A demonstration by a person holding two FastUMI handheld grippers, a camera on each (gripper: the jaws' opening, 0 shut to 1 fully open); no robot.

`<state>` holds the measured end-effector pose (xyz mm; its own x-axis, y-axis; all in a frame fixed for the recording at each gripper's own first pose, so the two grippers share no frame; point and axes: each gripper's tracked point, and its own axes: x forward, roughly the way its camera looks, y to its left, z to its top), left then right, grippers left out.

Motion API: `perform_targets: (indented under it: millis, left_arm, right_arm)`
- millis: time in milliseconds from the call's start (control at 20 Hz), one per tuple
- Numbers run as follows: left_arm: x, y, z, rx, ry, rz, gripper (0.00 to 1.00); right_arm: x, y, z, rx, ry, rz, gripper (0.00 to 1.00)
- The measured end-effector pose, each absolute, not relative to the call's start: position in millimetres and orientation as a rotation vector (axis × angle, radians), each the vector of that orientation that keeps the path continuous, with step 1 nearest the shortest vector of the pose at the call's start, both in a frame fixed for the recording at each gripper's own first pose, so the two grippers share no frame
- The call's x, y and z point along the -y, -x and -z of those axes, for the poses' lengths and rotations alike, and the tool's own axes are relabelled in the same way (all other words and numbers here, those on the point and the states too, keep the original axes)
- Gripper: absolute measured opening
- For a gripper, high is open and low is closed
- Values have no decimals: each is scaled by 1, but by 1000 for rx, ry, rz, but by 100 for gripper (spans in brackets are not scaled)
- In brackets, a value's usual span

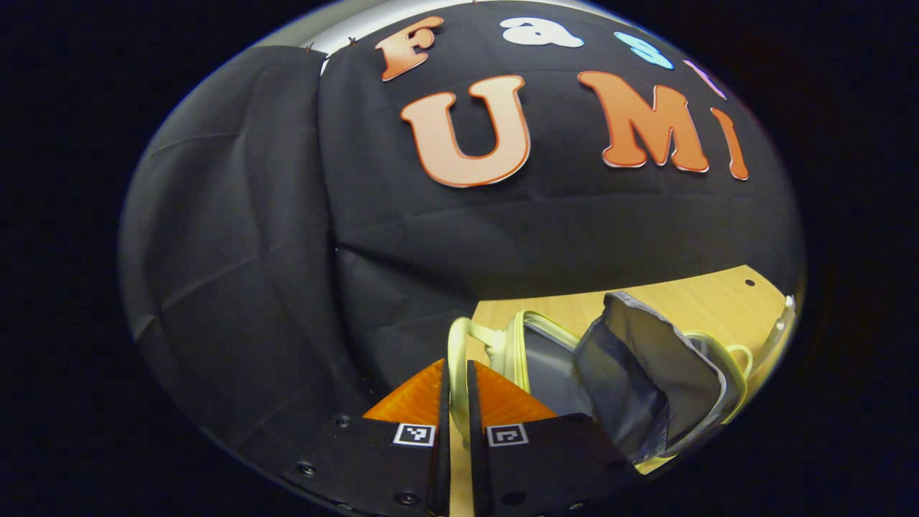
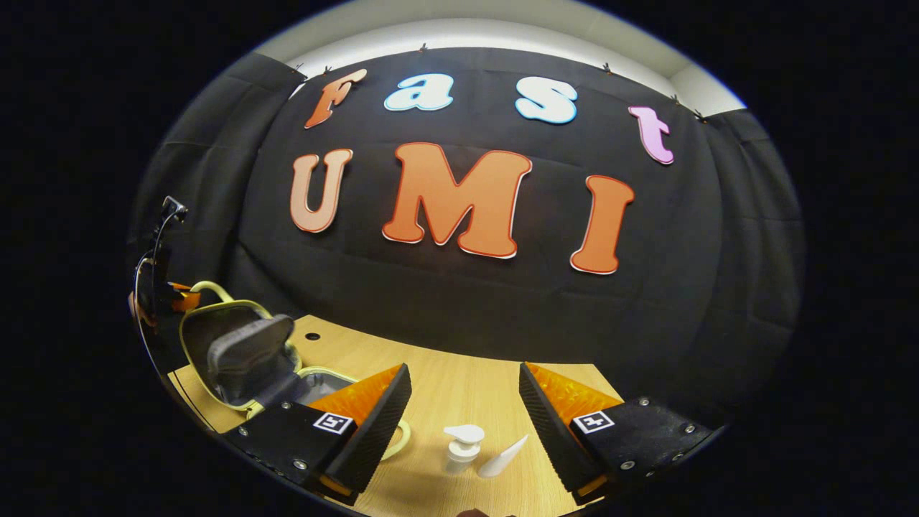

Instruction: First open the suitcase, pack the skin care products into it, and then close the suitcase.

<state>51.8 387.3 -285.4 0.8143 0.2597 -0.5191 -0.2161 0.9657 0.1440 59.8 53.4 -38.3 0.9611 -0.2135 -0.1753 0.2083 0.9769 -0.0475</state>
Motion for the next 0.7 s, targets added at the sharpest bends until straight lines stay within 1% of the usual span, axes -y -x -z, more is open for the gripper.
perform_targets:
  millis: [100,200,300,400,600,650,700]
  left_arm:
    - [-417,-45,313,-605,-70,-285,12]
    - [-428,-51,336,-628,-67,-271,2]
    - [-426,-48,366,-689,-85,-247,2]
    - [-418,-47,382,-717,-87,-214,1]
    - [-390,-54,373,-675,-90,-161,1]
    - [-381,-59,368,-663,-91,-143,4]
    - [-373,-58,358,-644,-96,-129,12]
  right_arm:
    - [-49,-49,41,-193,26,283,95]
    - [-48,-39,39,-191,21,340,95]
    - [-50,-28,40,-195,21,379,95]
    - [-50,-19,41,-207,40,411,95]
    - [-48,-5,44,-220,30,441,95]
    - [-47,-3,44,-216,27,450,95]
    - [-45,-3,44,-214,24,451,95]
